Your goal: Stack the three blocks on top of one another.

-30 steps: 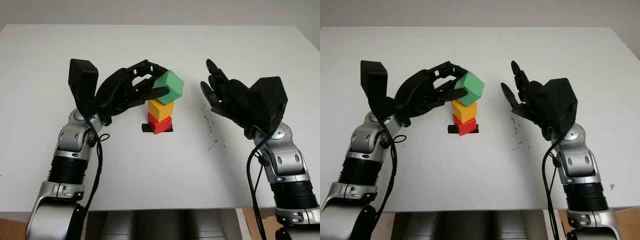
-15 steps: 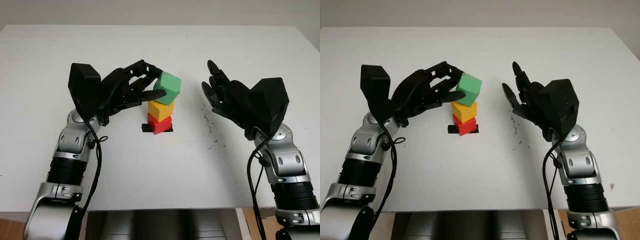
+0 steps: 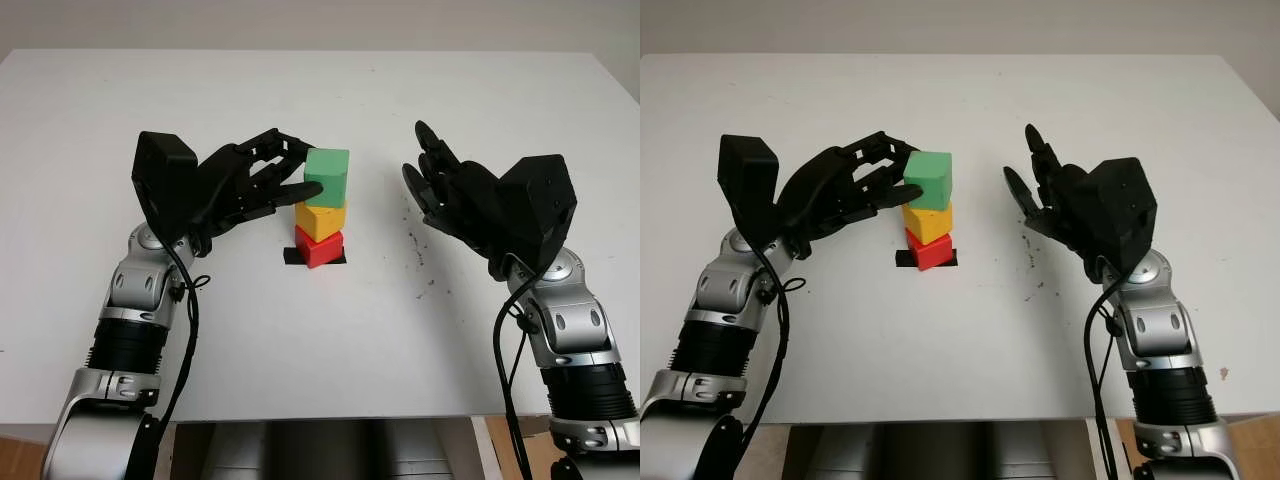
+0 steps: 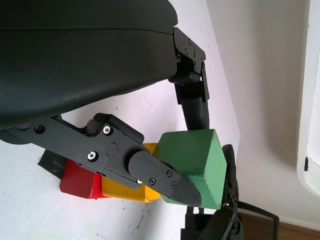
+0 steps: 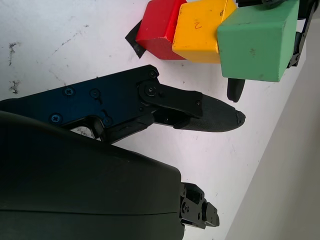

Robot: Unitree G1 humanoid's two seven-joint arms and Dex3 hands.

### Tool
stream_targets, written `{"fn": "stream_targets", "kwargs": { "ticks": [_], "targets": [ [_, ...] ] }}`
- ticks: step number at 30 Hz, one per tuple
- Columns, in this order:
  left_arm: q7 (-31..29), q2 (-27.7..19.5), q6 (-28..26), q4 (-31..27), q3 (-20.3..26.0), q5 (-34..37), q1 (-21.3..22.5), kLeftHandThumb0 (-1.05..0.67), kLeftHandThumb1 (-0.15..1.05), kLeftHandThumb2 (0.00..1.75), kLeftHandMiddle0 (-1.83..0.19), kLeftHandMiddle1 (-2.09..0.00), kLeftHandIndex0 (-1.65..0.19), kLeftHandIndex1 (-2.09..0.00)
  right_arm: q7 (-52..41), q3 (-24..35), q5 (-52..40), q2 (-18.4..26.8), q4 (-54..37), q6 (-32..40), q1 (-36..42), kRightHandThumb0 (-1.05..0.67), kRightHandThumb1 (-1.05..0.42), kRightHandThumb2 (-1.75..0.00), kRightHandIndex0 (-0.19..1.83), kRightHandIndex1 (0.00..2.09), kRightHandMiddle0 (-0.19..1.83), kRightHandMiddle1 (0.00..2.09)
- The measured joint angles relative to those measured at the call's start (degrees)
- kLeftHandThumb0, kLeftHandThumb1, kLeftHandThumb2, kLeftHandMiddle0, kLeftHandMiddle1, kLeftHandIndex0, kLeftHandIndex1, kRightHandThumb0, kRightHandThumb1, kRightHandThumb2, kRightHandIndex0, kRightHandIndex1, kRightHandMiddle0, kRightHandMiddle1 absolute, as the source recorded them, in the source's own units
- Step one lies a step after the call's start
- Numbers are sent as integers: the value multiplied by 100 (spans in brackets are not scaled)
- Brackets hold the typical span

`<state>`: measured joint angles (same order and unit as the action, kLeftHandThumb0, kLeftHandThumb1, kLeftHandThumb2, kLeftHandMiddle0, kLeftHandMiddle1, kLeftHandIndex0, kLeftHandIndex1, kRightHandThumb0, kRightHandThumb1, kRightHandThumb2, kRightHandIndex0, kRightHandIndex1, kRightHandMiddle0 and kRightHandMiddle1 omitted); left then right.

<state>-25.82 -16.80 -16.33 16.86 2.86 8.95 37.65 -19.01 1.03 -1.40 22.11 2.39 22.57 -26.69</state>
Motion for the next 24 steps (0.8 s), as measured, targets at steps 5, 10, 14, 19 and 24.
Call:
{"fn": "stream_targets", "kwargs": {
  "ticks": [5,10,14,19,24],
  "targets": [
    [-13,-1,-13,-35,1,0,-16,-46,94,5,-14,-5,-38,-142,-19,-2,40,1,0,-36,0,-72,-105,-63,-19,0,-19,0],
    [-24,-2,-140,-89,11,40,-19,-47,94,5,-9,-5,-29,-122,-27,-1,45,1,0,-48,0,-72,-105,-63,-19,0,-19,0],
    [-201,-25,-153,-96,7,60,-51,-55,95,5,0,-5,-21,-45,-20,-2,58,1,0,-50,0,-72,-105,-62,-19,0,-19,0],
    [-512,-83,-34,-94,-39,60,-91,-72,94,5,18,0,14,-3,-13,-1,56,1,0,-61,-1,-71,-105,-62,-19,0,-19,0],
    [-651,-134,127,0,-48,54,-91,-87,93,5,19,0,19,0,-16,-6,86,1,1,-65,-1,-71,-105,-62,-19,0,-19,0]
  ]
}}
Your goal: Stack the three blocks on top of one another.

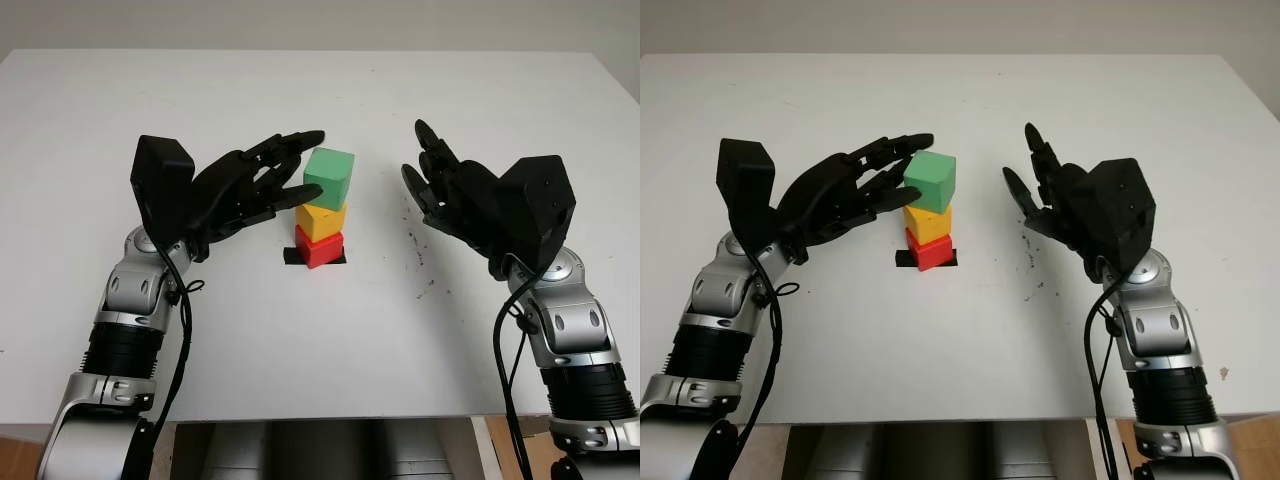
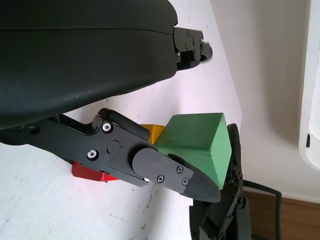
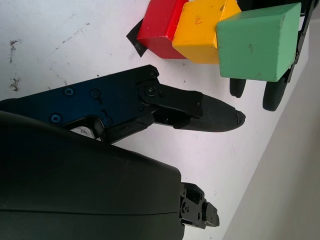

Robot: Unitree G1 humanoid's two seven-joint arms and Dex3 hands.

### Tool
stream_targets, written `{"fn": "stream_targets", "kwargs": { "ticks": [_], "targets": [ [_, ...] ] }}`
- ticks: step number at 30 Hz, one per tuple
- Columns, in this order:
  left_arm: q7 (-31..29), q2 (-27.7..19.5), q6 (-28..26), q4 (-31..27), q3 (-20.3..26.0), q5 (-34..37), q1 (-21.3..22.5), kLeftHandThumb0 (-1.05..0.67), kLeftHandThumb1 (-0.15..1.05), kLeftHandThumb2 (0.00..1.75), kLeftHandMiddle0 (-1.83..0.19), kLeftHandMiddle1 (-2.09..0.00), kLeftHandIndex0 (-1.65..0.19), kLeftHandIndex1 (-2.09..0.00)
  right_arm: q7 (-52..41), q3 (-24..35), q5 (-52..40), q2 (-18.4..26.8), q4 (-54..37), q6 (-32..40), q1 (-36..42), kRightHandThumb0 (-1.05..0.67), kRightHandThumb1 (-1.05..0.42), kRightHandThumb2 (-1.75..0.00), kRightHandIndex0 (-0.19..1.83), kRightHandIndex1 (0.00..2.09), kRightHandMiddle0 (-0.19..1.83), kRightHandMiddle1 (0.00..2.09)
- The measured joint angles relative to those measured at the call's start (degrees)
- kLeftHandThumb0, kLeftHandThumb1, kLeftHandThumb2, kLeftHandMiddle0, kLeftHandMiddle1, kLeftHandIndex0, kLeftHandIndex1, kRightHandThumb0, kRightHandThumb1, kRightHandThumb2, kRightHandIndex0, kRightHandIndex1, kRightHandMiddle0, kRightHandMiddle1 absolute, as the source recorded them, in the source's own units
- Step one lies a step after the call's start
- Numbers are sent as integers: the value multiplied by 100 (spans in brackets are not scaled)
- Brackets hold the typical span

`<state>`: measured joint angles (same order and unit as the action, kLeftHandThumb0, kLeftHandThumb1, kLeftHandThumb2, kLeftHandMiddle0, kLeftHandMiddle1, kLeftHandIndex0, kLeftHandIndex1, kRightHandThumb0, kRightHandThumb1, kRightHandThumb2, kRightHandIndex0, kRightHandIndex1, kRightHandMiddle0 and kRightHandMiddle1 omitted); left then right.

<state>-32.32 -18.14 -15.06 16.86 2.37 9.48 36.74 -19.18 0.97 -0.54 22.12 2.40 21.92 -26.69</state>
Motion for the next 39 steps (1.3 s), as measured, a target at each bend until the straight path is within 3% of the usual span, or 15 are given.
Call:
{"fn": "stream_targets", "kwargs": {
  "ticks": [10,14,16,20,24,30,39],
  "targets": [
    [-135,-52,182,201,-52,30,0,-93,89,4,19,0,19,0,2,-12,18,0,0,-7,-1,-72,-105,-61,-19,0,-19,0],
    [-262,-51,174,219,21,241,0,-101,94,7,19,0,19,0,3,-12,11,-1,1,-7,-2,-71,-105,-61,-19,0,-19,0],
    [-147,-39,260,114,138,338,-75,-93,103,42,19,0,19,0,-3,-7,-45,-9,1,-6,-2,-71,-105,-61,-19,0,-19,0],
    [550,197,328,-452,542,571,-393,-88,105,62,19,0,19,0,-5,94,-235,-93,7,-76,0,-67,-105,-66,-19,0,-19,0],
    [985,366,554,-633,855,709,-495,-87,105,66,19,0,19,0,72,227,-457,-314,53,-341,-1,-65,-105,-69,-19,0,-19,0],
    [1666,366,1050,-631,1090,494,-696,-86,105,67,19,0,19,0,236,323,-601,-647,498,-810,-7,-78,-105,-71,-19,0,-19,0],
    [1689,233,2139,298,1118,200,-954,-76,105,56,19,0,19,0,384,376,-667,-843,886,-1212,-30,-83,-105,-71,-19,0,-19,0]
  ]
}}
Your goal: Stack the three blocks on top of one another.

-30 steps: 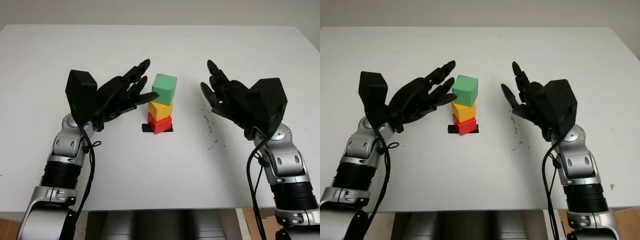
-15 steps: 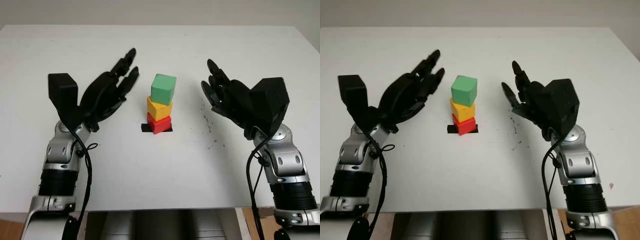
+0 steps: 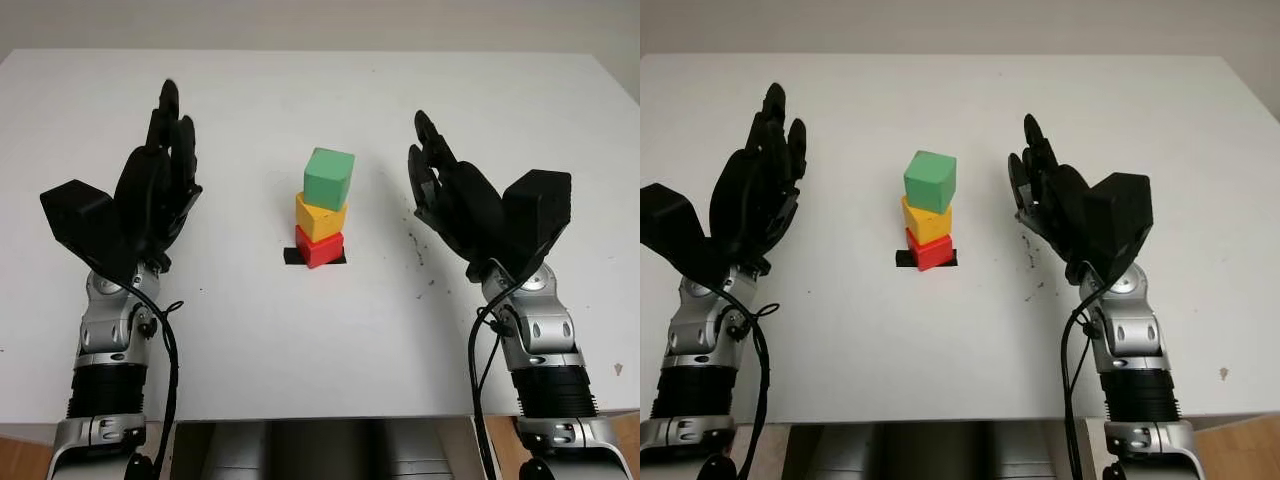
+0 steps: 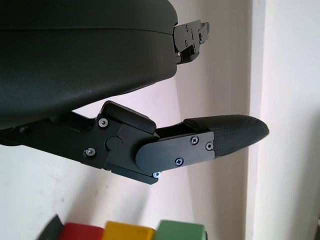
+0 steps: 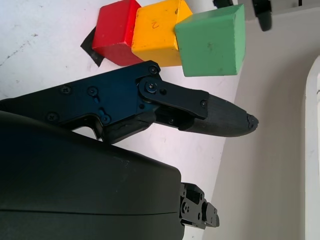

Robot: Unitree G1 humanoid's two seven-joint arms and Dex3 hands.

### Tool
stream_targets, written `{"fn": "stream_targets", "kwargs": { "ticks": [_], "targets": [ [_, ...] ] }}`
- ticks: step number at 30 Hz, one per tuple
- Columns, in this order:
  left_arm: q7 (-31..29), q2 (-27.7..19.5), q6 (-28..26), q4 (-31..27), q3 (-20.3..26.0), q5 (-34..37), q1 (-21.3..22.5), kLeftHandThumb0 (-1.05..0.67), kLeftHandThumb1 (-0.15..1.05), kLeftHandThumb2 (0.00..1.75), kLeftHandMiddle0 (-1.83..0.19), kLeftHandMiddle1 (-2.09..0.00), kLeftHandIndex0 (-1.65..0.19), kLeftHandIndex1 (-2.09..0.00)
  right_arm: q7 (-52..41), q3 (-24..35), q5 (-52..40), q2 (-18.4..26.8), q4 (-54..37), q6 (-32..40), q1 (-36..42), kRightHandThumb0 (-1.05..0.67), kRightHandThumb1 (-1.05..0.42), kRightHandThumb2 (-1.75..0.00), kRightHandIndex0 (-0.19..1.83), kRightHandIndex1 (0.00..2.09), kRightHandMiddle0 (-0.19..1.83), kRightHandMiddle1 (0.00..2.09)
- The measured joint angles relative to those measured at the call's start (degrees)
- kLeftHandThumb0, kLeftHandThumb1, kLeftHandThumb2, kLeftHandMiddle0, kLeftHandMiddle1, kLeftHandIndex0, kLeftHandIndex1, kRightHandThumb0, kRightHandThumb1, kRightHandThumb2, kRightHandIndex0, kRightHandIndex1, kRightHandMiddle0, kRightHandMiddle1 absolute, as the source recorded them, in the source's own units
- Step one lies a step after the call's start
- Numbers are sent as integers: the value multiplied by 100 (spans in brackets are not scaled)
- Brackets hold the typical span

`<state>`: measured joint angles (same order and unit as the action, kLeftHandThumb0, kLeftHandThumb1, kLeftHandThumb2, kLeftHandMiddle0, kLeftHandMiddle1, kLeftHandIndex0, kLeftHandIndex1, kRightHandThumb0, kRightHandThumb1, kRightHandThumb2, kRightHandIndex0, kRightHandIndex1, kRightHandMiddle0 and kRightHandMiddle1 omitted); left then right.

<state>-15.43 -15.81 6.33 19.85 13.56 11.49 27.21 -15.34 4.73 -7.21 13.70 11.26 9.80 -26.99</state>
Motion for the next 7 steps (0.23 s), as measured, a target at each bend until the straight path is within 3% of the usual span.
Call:
{"fn": "stream_targets", "kwargs": {
  "ticks": [7],
  "targets": [
    [159,62,297,148,70,4,-177,-69,105,48,19,0,19,0,142,58,-19,-101,79,-40,-2,-81,-105,-70,-19,0,-19,0]
  ]
}}
